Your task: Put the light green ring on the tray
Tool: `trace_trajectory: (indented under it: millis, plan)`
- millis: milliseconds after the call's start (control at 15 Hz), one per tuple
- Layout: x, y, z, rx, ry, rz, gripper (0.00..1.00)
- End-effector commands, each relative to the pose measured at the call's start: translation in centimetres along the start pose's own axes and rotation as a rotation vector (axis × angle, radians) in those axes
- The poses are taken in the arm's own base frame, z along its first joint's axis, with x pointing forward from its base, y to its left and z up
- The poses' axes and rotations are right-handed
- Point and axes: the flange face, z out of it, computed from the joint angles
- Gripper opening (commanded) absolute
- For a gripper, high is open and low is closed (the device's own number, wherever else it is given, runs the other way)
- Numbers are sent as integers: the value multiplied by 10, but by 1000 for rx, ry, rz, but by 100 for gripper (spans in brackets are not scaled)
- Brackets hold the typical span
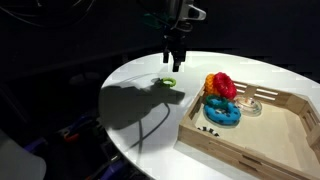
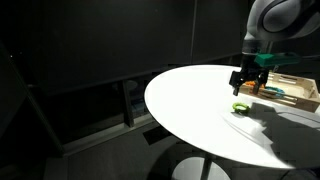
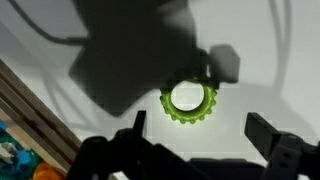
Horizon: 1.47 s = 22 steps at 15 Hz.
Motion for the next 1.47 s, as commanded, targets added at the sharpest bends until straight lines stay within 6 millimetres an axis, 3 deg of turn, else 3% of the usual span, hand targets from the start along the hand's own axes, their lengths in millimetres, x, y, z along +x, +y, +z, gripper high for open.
trace_trajectory:
  millis: [0, 467, 1400]
  plan:
    - [10, -5, 16, -12, -4, -1, 100]
    - [11, -7, 44, -32, -22, -4, 100]
    - [11, -6, 58, -47, -42, -1, 100]
